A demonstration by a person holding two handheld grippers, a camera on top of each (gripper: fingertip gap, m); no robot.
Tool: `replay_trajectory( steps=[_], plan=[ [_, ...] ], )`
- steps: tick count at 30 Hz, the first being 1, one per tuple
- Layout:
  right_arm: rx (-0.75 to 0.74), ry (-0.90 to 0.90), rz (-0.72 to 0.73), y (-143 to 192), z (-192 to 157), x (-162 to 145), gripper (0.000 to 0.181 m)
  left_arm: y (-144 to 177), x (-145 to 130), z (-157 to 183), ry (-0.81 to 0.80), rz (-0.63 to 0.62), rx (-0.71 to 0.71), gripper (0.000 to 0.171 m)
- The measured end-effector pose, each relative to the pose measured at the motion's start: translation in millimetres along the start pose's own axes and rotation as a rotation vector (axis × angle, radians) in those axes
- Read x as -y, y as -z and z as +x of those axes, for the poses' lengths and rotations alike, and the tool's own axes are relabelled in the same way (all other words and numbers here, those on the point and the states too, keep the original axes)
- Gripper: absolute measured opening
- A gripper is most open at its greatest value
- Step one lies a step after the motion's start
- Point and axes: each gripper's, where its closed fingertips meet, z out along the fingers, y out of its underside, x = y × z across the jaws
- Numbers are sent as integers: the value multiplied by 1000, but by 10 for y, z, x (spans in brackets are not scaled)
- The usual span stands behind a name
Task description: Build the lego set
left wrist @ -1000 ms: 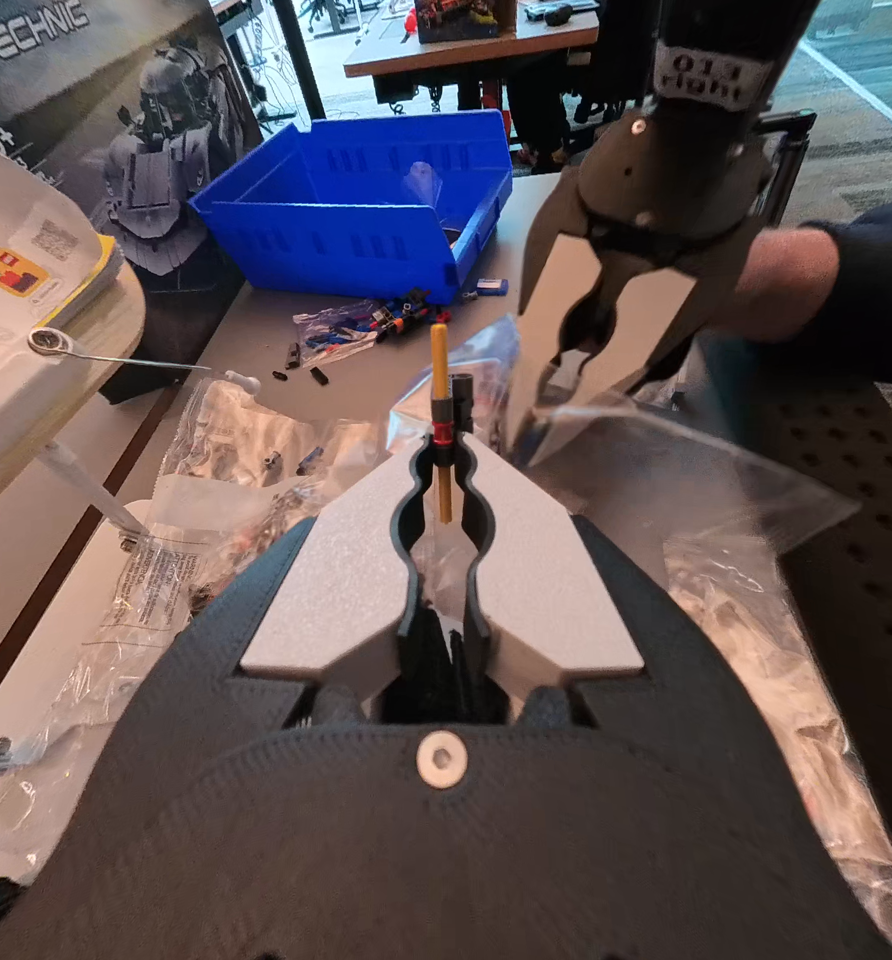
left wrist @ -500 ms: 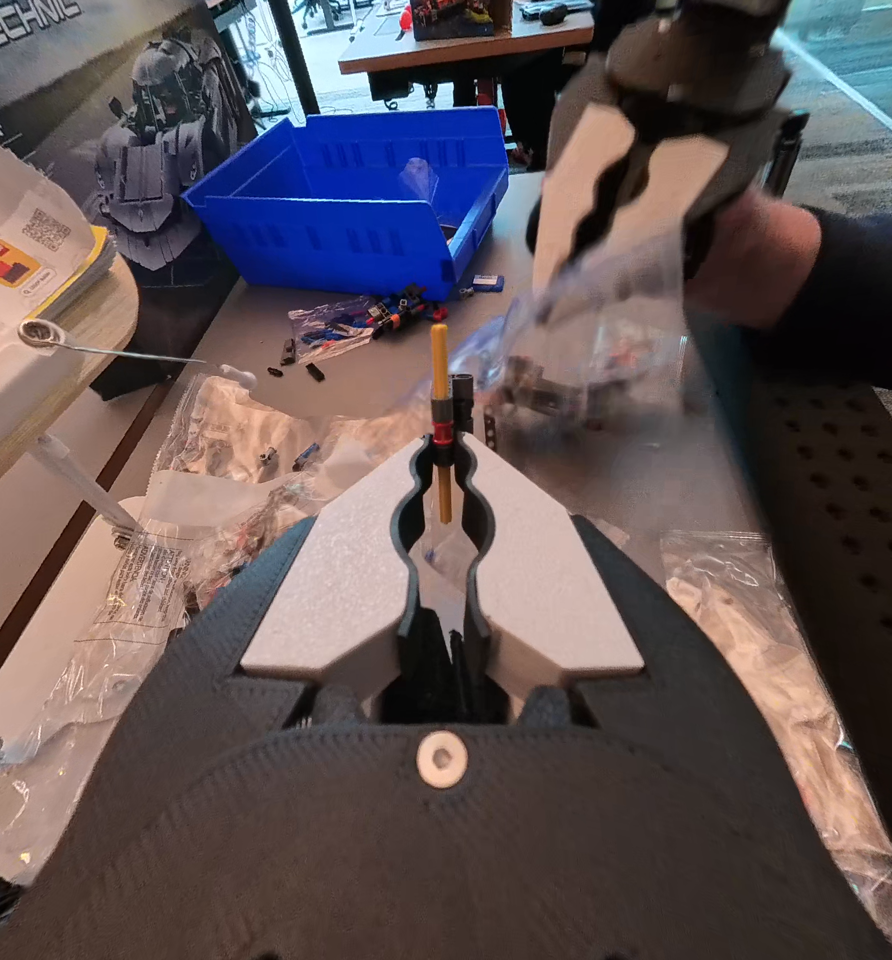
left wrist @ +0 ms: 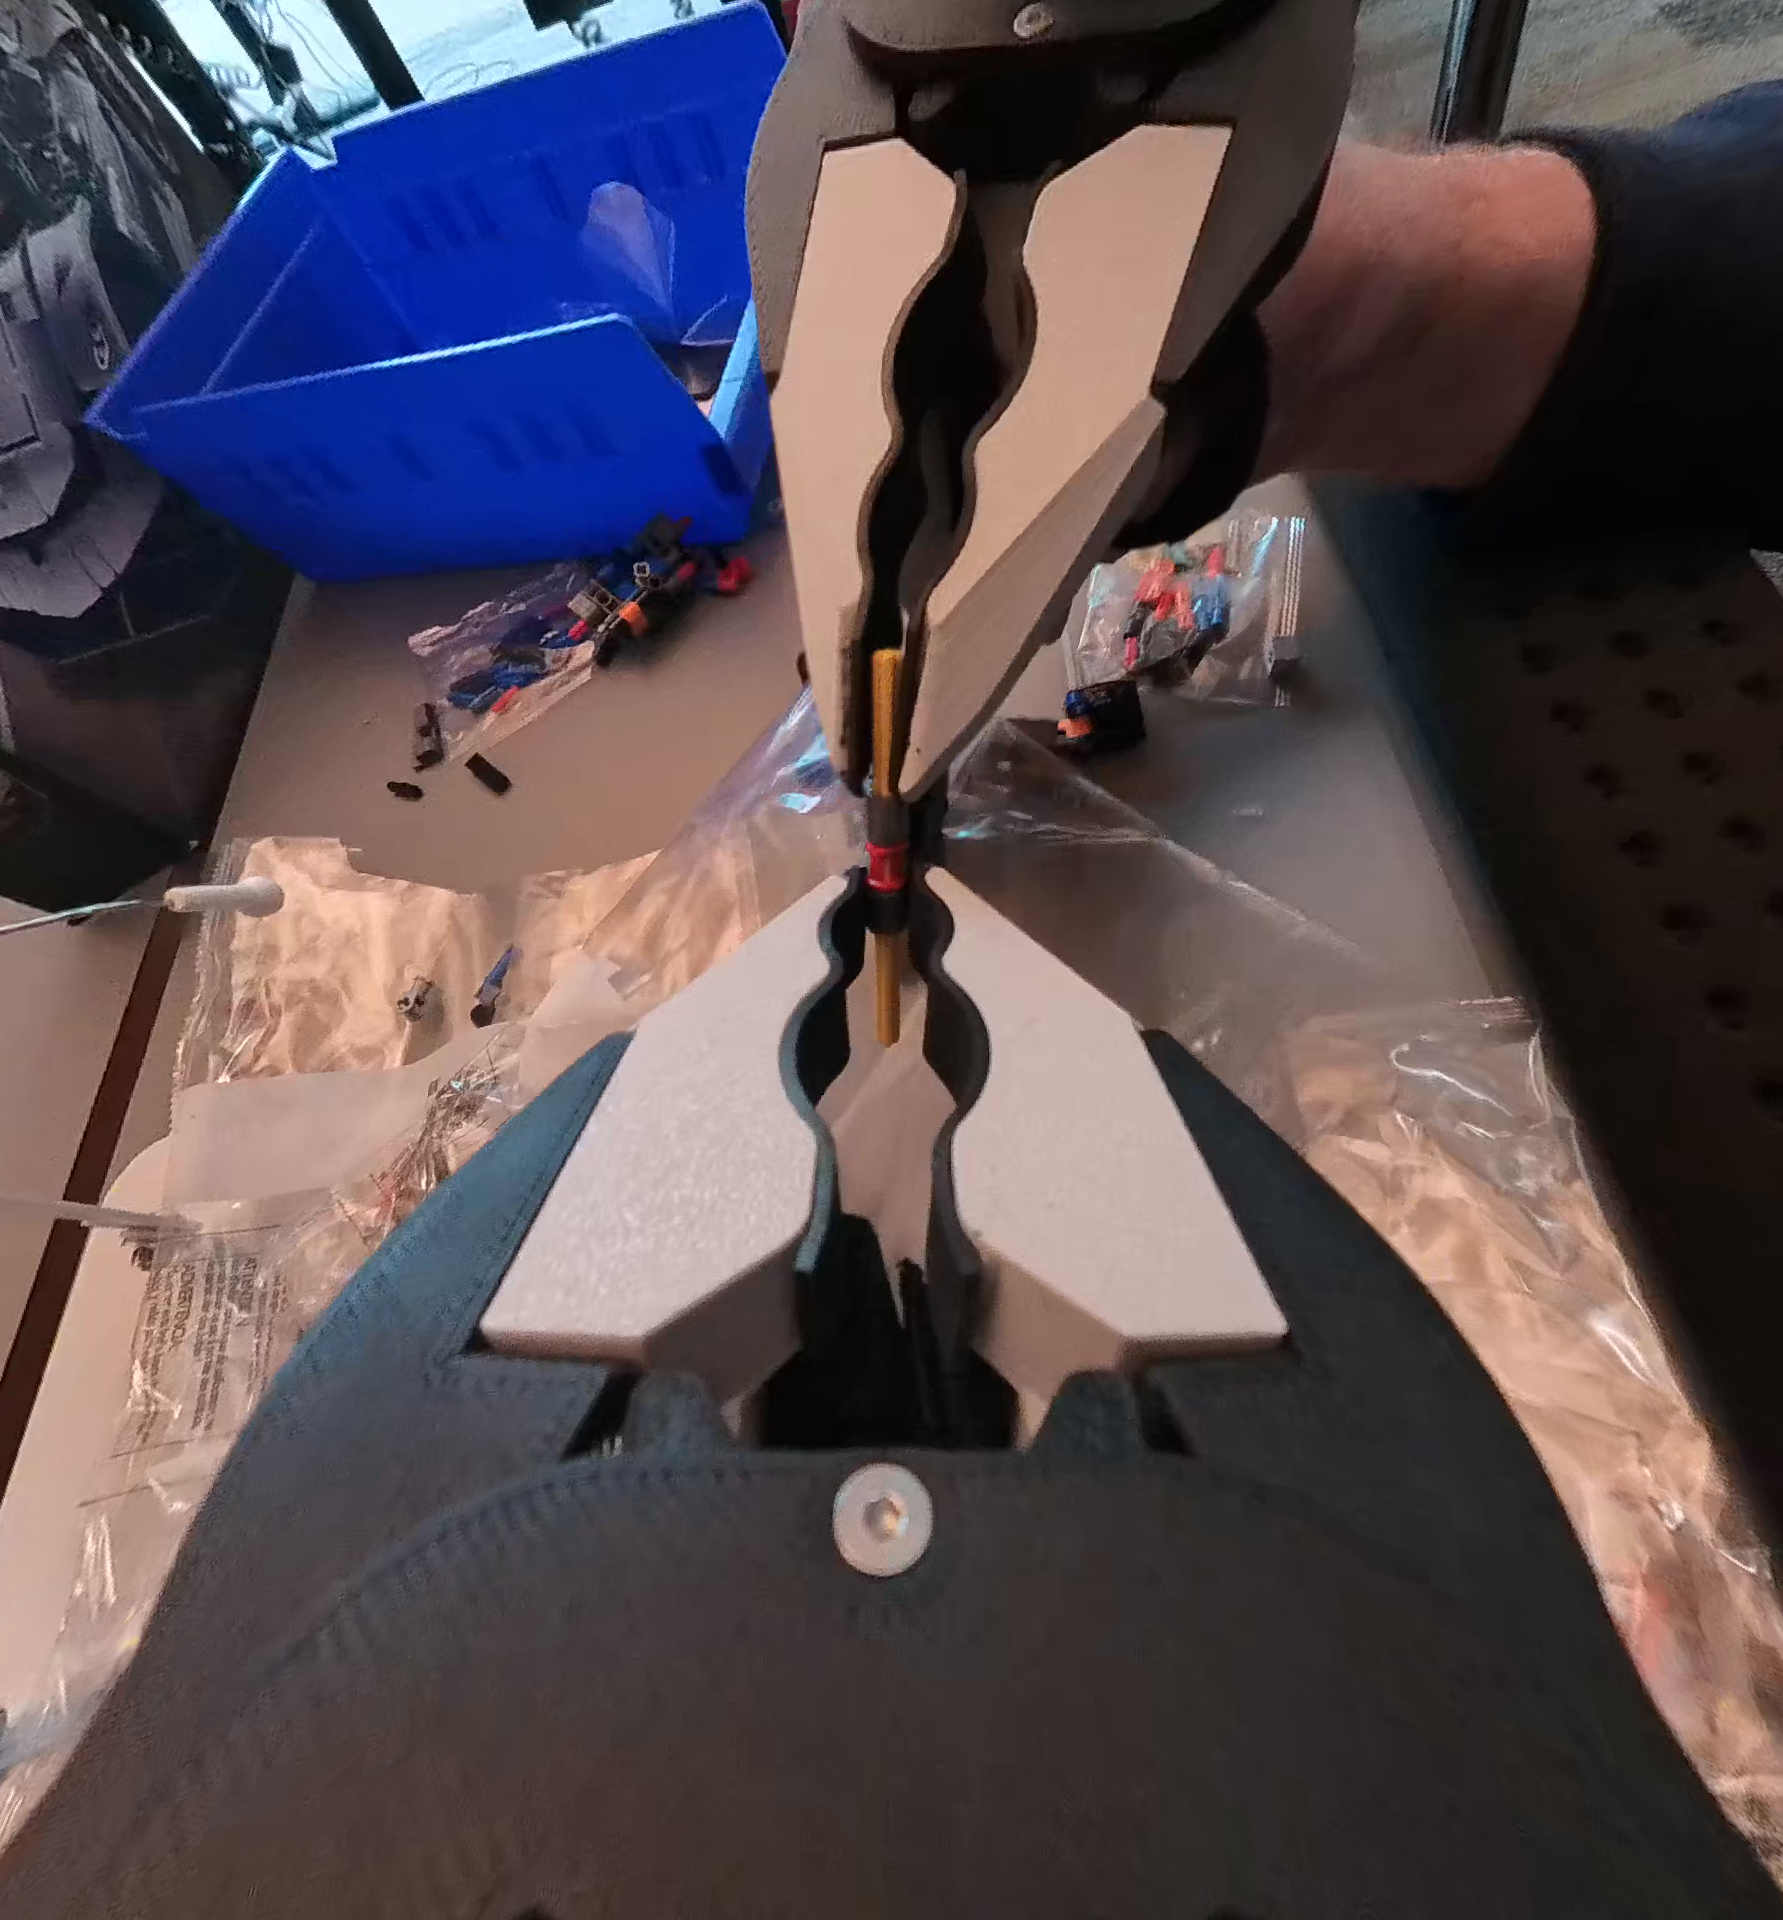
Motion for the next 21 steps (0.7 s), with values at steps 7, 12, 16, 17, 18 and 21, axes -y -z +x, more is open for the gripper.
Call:
replay_trajectory(
  steps=[7, 12, 16, 17, 18, 21],
  plan=[
    [53, -93, 86, 126, -32, 136, 1, 97, 174, 21, -43, 86, 11, 7],
    [75, -74, 81, 145, -104, 147, 1, 180, 199, 70, -54, 124, -23, 7],
    [97, -51, 75, 152, -161, 148, 1, 249, 214, 110, -59, 146, -50, 7],
    [98, -47, 73, 153, -168, 145, 1, 280, 224, 107, -56, 162, -54, 7],
    [104, -49, 72, 149, -175, 136, 1, 298, 216, 108, -54, 163, -57, 7],
    [68, -79, 162, 402, -47, 237, 2, 433, 101, -16, -16, 148, -16, 7]
  ],
)
